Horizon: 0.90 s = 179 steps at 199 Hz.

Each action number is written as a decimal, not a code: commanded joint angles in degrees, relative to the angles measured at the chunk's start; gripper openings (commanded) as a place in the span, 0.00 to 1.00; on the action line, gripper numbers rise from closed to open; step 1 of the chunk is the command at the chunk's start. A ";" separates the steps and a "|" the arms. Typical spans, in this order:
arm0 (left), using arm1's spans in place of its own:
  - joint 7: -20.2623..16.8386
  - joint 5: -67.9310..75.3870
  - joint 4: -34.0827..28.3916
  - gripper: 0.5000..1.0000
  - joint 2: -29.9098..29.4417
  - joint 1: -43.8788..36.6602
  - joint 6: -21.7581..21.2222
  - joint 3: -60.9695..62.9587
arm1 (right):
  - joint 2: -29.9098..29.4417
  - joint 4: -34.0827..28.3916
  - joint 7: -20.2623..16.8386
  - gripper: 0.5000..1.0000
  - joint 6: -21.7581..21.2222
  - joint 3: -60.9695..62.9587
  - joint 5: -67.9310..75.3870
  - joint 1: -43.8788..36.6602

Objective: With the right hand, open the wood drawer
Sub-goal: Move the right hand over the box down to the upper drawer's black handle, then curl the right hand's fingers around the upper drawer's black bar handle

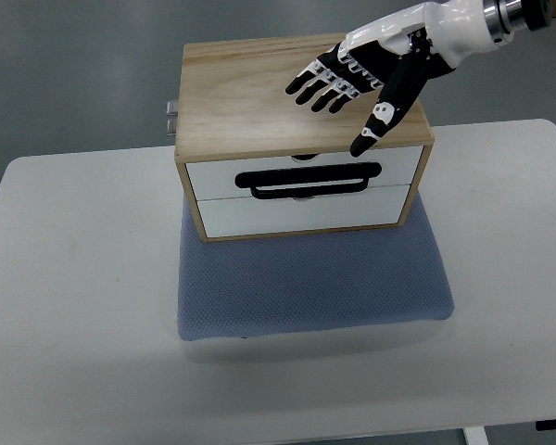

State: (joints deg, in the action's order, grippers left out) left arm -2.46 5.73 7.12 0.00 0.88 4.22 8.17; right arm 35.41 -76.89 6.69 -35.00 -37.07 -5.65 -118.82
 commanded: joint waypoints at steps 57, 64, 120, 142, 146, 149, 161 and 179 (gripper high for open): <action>0.00 -0.01 0.00 1.00 0.00 0.00 0.00 0.00 | -8.42 -0.02 -3.62 0.89 0.20 -2.31 -0.85 0.34; 0.00 -0.01 0.00 1.00 0.00 0.00 0.00 0.00 | -8.95 -0.02 -3.97 0.89 0.81 -2.40 -0.85 0.43; 0.00 -0.01 0.00 1.00 0.00 0.00 0.00 0.00 | -10.97 -0.11 -5.37 0.89 7.32 -2.31 -0.67 3.51; 0.00 -0.01 0.00 1.00 0.00 0.00 0.00 0.00 | -11.32 -0.19 -5.90 0.89 7.84 -2.31 -0.50 3.86; 0.00 -0.01 0.00 1.00 0.00 0.00 0.00 0.00 | -11.32 -0.19 -5.90 0.89 8.02 -2.31 -0.50 3.95; 0.00 -0.01 0.00 1.00 0.00 0.00 0.00 0.00 | -11.41 -0.19 -5.90 0.89 8.37 -2.31 -0.50 4.03; 0.00 -0.01 0.00 1.00 0.00 0.00 0.00 0.00 | -11.50 -0.19 -6.08 0.89 8.81 -2.31 -0.50 4.12; 0.00 0.07 0.00 1.00 0.00 0.00 0.00 0.00 | -11.50 -0.19 -6.34 0.89 9.16 -2.31 -0.41 4.47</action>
State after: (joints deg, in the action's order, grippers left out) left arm -2.46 5.73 7.12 0.00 0.88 4.22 8.17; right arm 23.96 -77.08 0.60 -26.27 -39.38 -6.14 -114.68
